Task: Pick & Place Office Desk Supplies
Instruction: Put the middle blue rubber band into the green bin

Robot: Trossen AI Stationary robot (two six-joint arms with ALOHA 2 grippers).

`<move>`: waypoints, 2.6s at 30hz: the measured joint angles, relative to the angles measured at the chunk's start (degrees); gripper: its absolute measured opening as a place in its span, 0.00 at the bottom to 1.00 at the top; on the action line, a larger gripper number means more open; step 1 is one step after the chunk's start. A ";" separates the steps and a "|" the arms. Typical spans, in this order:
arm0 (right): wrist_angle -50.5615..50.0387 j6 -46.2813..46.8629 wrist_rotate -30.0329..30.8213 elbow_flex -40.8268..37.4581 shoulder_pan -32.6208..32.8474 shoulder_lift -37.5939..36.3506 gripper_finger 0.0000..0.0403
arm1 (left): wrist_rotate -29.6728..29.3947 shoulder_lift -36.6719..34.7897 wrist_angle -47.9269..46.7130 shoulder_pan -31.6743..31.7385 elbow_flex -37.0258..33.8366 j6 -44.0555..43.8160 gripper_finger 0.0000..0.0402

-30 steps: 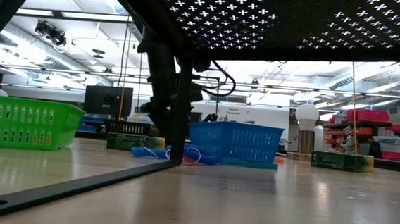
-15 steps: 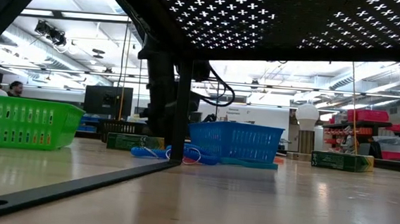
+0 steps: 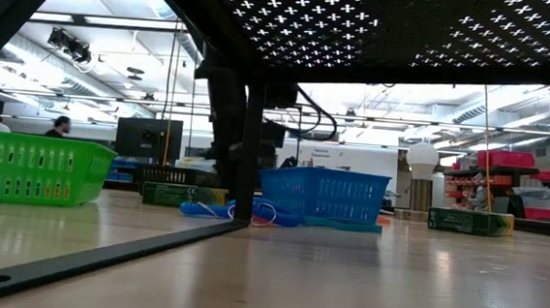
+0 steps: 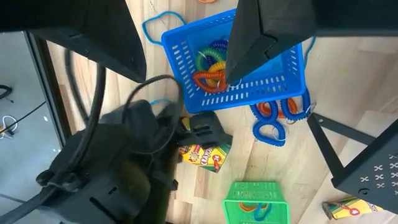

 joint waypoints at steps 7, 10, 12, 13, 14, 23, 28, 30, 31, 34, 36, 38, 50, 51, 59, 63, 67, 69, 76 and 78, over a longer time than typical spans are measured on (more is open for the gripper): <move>-0.17 0.00 0.00 0.00 0.00 0.00 0.57 | -5.91 -5.21 -3.21 -1.68 0.88 1.96 0.01; -0.17 -0.01 0.00 0.00 0.00 0.00 0.57 | -7.96 -7.80 -4.86 -2.25 0.89 2.89 0.01; -0.25 0.00 0.00 0.00 0.00 0.00 0.57 | -8.77 -9.38 -5.64 -2.87 0.53 3.89 0.01; -0.30 0.00 0.00 0.00 0.00 0.00 0.57 | -9.16 -10.16 -5.97 -3.24 0.23 4.51 0.01; -0.28 0.00 0.00 0.00 0.00 0.00 0.57 | -9.03 -11.12 -5.91 -3.59 -0.29 5.20 0.01; 0.01 -0.88 0.00 0.00 0.00 0.00 0.57 | -7.29 -24.91 12.59 -7.65 -11.45 14.53 0.01; 1.18 -1.07 -0.03 0.00 0.00 0.00 0.57 | 0.77 -34.97 32.47 -9.29 -23.57 19.84 0.01; 1.43 -1.09 -0.28 0.00 0.00 0.00 0.57 | 4.62 -38.96 38.87 -9.26 -28.32 20.58 0.01; 1.60 -1.08 -0.40 0.00 0.00 0.00 0.57 | 6.18 -41.18 41.04 -9.21 -30.67 20.52 0.01; 1.90 -1.07 -0.46 0.00 0.00 0.00 0.57 | 7.99 -47.74 42.83 -9.17 -36.50 19.30 0.01; 1.93 -1.03 -0.48 0.00 0.00 0.00 0.57 | 8.14 -52.07 42.01 -9.59 -39.73 17.42 0.01; 1.90 -1.00 -0.50 0.00 0.00 0.00 0.57 | 8.56 -56.80 40.50 -10.29 -42.69 15.21 0.01; 3.08 0.45 -0.66 0.00 0.02 0.00 0.57 | 9.34 -74.48 17.82 -23.83 -48.76 -5.83 0.01; 3.05 0.48 -0.66 0.00 0.00 0.00 0.57 | 9.08 -75.04 15.89 -25.67 -48.76 -7.73 0.01; 2.89 0.68 -0.44 0.00 0.02 0.00 0.57 | 8.24 -75.54 6.93 -38.35 -48.76 -22.39 0.01; 2.89 0.68 -0.42 0.00 0.02 0.00 0.57 | 8.86 -72.50 1.19 -41.48 -48.76 -28.91 0.01; 2.86 0.68 -0.42 0.00 0.02 0.00 0.57 | 11.55 -67.68 -0.68 -42.18 -48.76 -32.87 0.01; 2.86 0.68 -0.42 0.00 0.02 0.00 0.57 | 12.10 -65.28 -0.55 -42.16 -48.76 -34.19 0.04; 2.82 0.68 -0.39 0.00 0.02 0.00 0.57 | 12.14 -60.57 -0.47 -42.16 -48.76 -37.89 0.26; 2.80 0.68 -0.39 0.00 0.00 0.00 0.57 | 11.97 -60.36 -0.49 -42.16 -48.76 -38.34 0.34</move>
